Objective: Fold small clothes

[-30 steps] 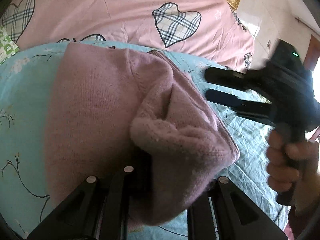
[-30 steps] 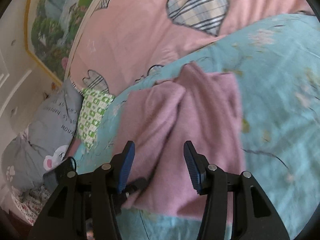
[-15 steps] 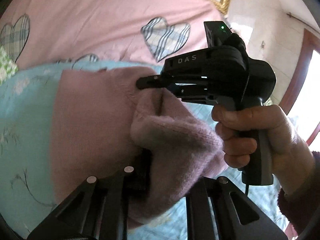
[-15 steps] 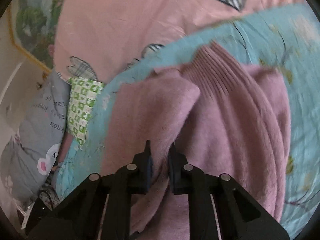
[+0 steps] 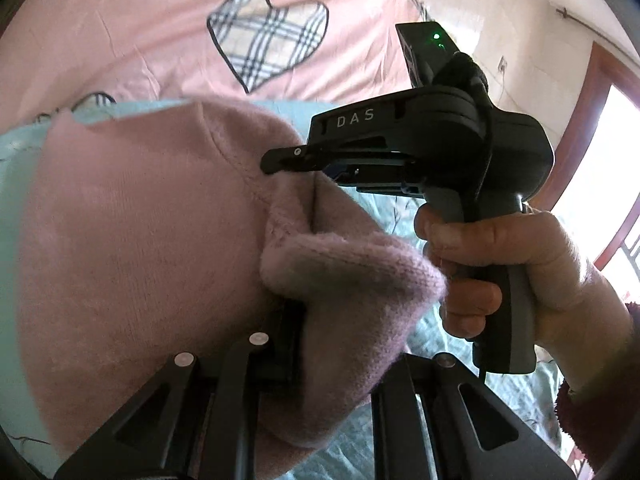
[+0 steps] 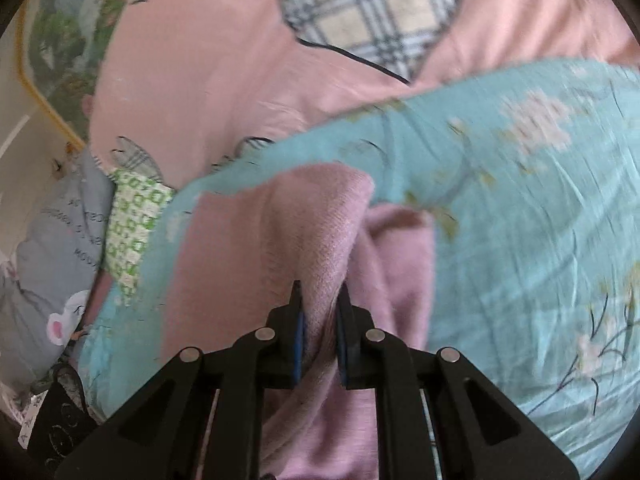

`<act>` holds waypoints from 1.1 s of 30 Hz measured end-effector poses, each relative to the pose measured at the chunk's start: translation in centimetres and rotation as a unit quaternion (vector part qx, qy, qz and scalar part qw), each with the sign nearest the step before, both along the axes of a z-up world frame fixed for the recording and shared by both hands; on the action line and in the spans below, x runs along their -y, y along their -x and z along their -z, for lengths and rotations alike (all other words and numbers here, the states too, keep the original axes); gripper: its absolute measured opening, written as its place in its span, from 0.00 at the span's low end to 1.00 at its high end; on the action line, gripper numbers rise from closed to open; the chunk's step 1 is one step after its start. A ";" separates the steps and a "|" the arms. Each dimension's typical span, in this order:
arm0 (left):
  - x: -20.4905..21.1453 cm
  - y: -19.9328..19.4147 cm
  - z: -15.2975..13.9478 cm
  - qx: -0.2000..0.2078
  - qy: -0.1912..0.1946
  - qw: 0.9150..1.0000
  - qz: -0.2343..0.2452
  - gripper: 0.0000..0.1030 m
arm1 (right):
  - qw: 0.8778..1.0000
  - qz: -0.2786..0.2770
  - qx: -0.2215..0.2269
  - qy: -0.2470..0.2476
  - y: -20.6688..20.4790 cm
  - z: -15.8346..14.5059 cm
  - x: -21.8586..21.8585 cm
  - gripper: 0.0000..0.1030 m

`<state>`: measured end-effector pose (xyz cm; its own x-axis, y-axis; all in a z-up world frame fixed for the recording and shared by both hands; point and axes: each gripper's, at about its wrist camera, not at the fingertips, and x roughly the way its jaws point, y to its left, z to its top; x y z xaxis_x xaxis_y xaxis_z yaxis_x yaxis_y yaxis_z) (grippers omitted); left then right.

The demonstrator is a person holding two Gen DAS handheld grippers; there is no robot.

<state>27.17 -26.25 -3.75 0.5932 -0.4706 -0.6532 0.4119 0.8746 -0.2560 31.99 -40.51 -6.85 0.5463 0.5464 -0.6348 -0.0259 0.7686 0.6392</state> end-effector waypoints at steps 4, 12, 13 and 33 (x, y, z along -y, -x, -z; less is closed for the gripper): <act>0.4 -0.2 0.8 -0.011 -0.007 1.000 0.002 0.15 | 1.000 0.008 -0.002 0.001 0.3 1.4 0.3 0.14; 0.5 -0.2 0.5 -0.024 -0.004 0.999 0.022 0.40 | 0.999 0.005 0.006 0.047 0.6 0.8 -0.6 0.16; 0.4 0.1 0.4 -0.024 -0.002 0.999 0.028 0.45 | 0.999 0.008 0.005 0.041 0.8 0.7 -0.4 0.17; -11.9 3.7 -3.5 -0.044 0.062 0.993 -0.086 0.82 | 1.000 0.015 0.011 0.015 5.7 -1.9 -0.1 0.78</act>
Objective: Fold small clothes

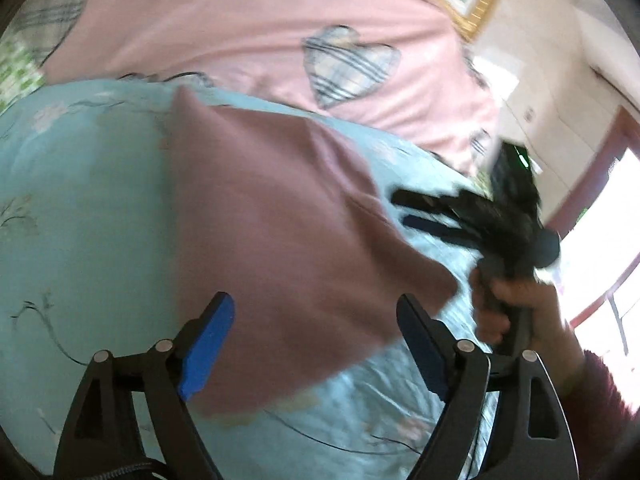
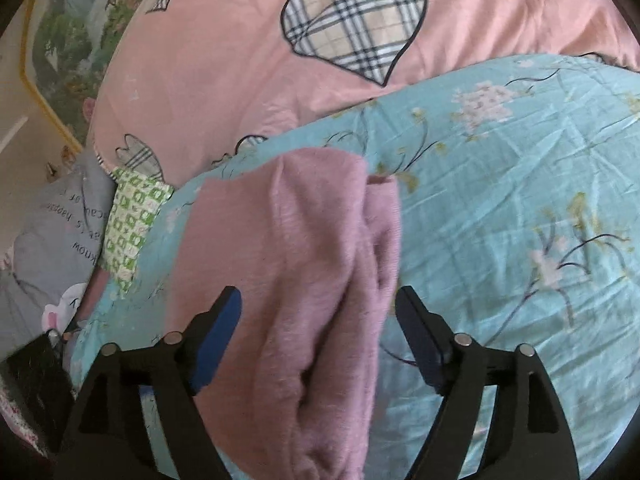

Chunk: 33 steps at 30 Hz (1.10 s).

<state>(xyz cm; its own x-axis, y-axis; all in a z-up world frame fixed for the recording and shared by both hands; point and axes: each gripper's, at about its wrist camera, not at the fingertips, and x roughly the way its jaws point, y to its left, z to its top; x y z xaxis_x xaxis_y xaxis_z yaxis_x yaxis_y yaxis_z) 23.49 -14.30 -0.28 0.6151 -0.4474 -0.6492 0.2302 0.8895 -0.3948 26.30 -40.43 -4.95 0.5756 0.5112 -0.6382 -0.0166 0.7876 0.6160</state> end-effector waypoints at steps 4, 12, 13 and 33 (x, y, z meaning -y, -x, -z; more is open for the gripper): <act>-3.4 -3.8 1.7 -0.047 0.032 0.998 -0.036 0.84 | 0.999 0.000 -0.032 -0.005 -1.2 2.1 -0.2 0.78; -5.9 -10.6 6.9 -0.108 0.117 0.987 -0.037 0.93 | 0.991 -0.007 -0.078 -0.109 -2.5 6.6 -0.6 0.44; -5.5 -10.9 6.6 -0.100 0.107 0.989 -0.021 0.62 | 0.989 -0.006 -0.081 -0.122 -2.5 6.8 -0.8 0.36; -19.4 8.3 -2.6 -0.001 0.084 0.995 -0.058 0.35 | 0.979 -0.118 0.024 -0.164 6.7 -3.4 -18.2 0.28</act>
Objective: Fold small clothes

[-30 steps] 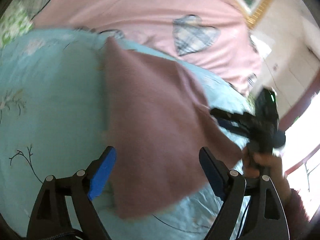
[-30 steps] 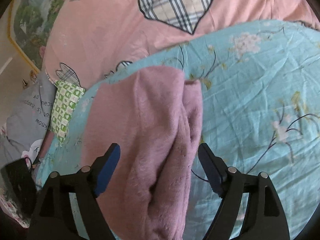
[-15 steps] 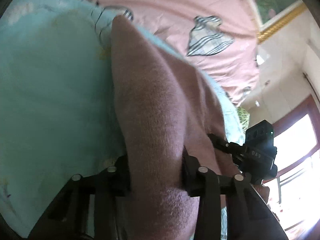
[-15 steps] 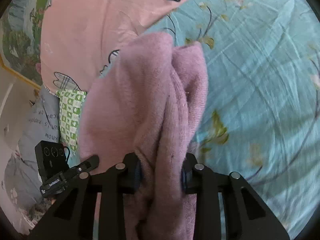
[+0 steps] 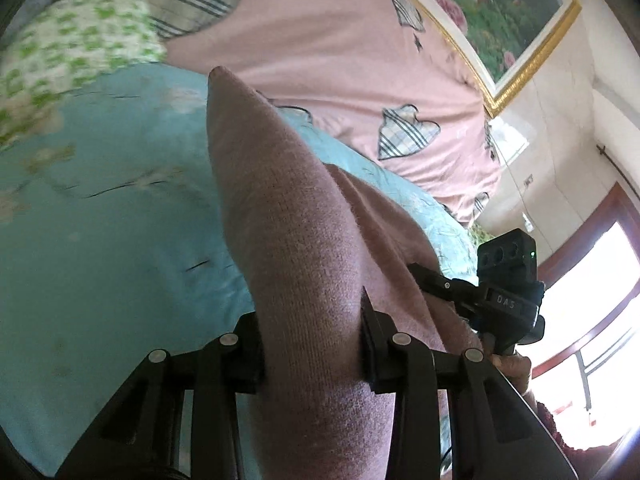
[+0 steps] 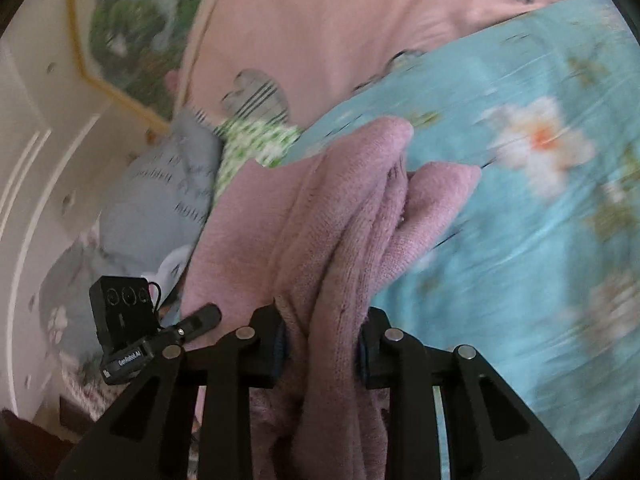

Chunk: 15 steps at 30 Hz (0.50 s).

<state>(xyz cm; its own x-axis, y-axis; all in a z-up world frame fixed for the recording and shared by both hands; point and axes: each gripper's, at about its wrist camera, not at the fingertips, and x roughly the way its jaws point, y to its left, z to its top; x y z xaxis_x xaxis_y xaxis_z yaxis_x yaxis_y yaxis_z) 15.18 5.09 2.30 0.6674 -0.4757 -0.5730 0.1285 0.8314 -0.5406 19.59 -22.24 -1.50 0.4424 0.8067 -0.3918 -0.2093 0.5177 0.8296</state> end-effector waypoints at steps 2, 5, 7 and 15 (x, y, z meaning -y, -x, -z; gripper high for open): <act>-1.2 1.8 0.0 0.002 -0.010 1.000 -0.006 0.35 | 1.000 -0.015 0.003 -0.004 0.8 0.1 -1.9 0.28; -2.7 3.5 1.2 -0.007 -0.015 1.000 -0.014 0.35 | 0.999 -0.029 -0.011 -0.013 1.4 1.1 -3.8 0.28; -3.6 3.9 2.5 -0.024 -0.006 0.999 -0.022 0.35 | 0.999 -0.035 -0.024 -0.013 1.7 2.1 -4.8 0.28; -5.4 4.7 6.9 -0.080 0.005 0.996 -0.049 0.55 | 0.997 -0.026 -0.079 0.001 2.3 5.6 -5.1 0.33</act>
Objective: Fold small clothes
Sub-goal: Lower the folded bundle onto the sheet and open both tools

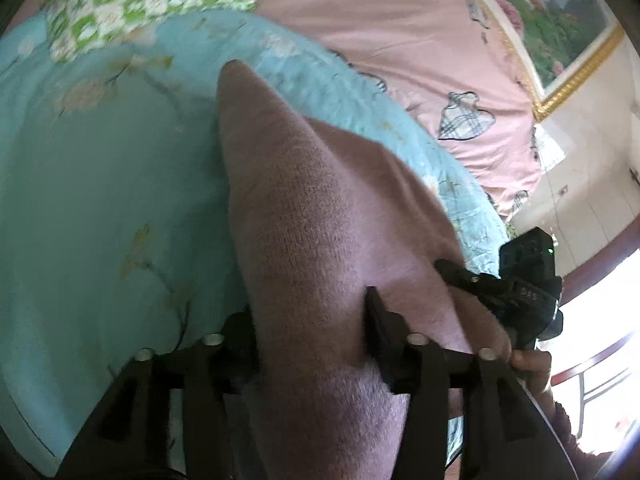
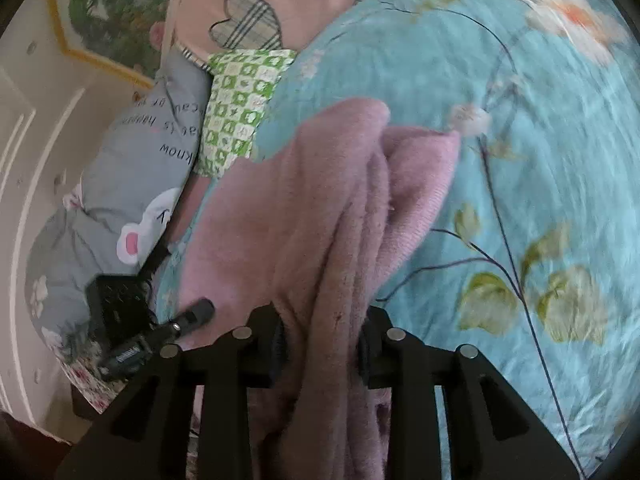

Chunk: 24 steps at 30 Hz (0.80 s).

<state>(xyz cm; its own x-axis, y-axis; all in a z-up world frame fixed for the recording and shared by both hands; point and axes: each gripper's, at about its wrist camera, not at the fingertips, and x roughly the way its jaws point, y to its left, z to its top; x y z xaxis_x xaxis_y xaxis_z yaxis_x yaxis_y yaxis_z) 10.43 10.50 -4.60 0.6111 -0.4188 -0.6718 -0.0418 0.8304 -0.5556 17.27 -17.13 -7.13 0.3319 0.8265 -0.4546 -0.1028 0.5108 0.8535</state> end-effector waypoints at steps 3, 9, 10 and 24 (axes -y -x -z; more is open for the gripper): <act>-0.5 1.1 0.0 -0.005 0.002 1.000 -0.009 0.62 | 1.000 0.014 -0.002 0.002 0.6 -0.1 0.6 0.37; -1.1 4.2 -0.8 0.000 -0.016 0.999 -0.033 0.69 | 0.997 0.073 0.020 0.036 3.0 -2.6 2.7 0.42; -1.2 4.8 -0.9 0.001 -0.021 0.999 -0.035 0.69 | 0.995 0.081 0.029 0.041 3.6 -3.3 3.1 0.42; -1.0 5.1 -1.1 -0.010 -0.042 0.998 -0.044 0.73 | 0.997 0.059 0.001 0.046 4.7 -3.4 0.2 0.42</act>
